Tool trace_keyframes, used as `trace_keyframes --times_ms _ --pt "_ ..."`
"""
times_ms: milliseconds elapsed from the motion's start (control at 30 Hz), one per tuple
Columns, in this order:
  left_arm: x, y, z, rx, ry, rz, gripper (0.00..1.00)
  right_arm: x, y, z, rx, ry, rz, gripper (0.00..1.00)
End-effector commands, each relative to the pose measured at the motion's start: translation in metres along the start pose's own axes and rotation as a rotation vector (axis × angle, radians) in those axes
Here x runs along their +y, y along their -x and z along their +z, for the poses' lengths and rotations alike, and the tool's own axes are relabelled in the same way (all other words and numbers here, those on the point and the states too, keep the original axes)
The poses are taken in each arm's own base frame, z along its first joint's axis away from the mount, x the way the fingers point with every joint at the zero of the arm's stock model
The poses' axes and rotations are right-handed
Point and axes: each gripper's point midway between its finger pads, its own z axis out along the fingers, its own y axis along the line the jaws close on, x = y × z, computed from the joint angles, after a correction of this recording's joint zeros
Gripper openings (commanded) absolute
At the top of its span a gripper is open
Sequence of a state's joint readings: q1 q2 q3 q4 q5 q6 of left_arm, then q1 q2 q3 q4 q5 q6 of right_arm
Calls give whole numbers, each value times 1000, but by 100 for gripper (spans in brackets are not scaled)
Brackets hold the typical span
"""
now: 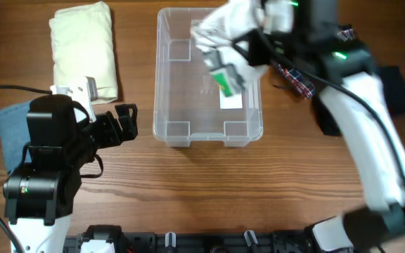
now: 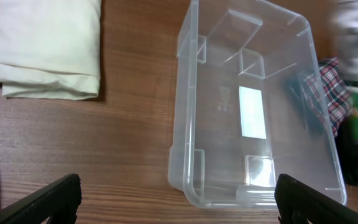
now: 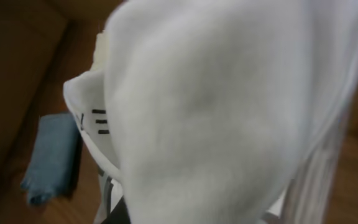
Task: Pack container
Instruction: 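Carry the white item with the right gripper into the bin and release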
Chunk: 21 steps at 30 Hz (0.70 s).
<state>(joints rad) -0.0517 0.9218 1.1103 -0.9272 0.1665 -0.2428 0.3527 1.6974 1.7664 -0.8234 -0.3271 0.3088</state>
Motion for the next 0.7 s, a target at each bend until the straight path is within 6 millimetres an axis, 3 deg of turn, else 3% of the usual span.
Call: trace_keyframes --times_ms 0,167,267,400,433,467,667 --pt "-5 5 -5 -18 -21 -3 100 10 12 67 -33 -7 186 4" --pt "-5 5 -5 -17 -21 -36 100 -1 -12 164 -13 -35 345 4" --pt "-5 4 -5 -14 -20 -37 100 -17 -24 191 5 -67 374 4" --pt "-4 4 -5 -11 -19 -38 100 -30 -26 201 -14 -116 365 4" --pt "-4 4 -4 -8 -18 -39 100 -36 -27 203 -18 -138 358 34" --pt "-4 4 -3 -5 -17 -39 100 -37 -27 203 -16 -140 316 100" --pt "-4 3 -1 0 -15 -40 100 -44 -38 200 28 -179 237 100"
